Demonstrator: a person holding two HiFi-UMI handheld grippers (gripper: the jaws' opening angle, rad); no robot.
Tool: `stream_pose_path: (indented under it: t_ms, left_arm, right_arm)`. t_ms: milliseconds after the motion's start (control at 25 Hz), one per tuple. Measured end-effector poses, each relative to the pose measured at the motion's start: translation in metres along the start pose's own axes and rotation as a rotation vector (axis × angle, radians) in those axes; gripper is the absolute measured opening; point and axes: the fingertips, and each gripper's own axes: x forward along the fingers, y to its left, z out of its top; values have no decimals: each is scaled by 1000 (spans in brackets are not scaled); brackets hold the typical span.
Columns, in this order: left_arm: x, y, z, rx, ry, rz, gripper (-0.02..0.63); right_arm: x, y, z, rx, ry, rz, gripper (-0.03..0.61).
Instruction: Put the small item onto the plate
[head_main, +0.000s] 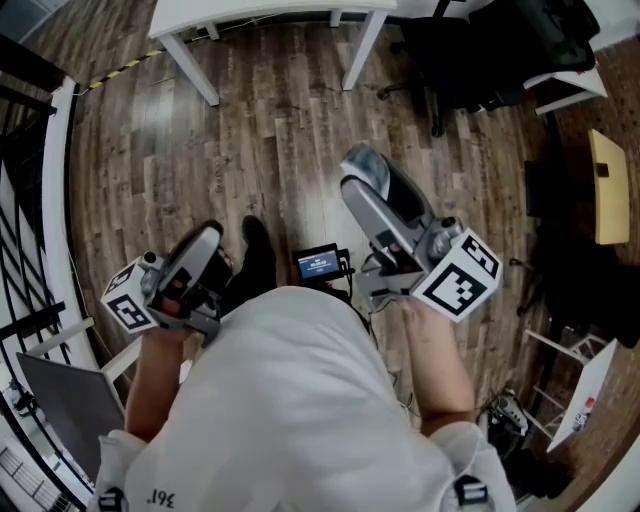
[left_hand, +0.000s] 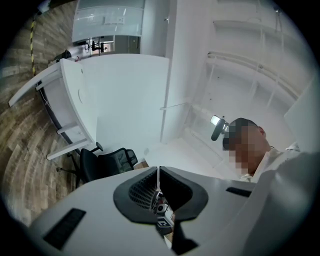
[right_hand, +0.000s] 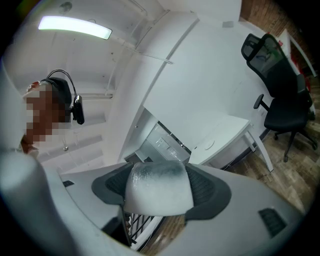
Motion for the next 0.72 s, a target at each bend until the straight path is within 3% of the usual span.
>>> stream_pose_path:
  t_ms: [520, 720]
  left_arm:
    - [-14, 50, 136, -17, 46, -35, 8]
    - [-30, 66, 162, -34, 51, -37, 8]
  right_arm:
    - [134, 4, 22, -49, -70, -89, 316]
    - [167, 10, 30, -79, -77, -106, 316]
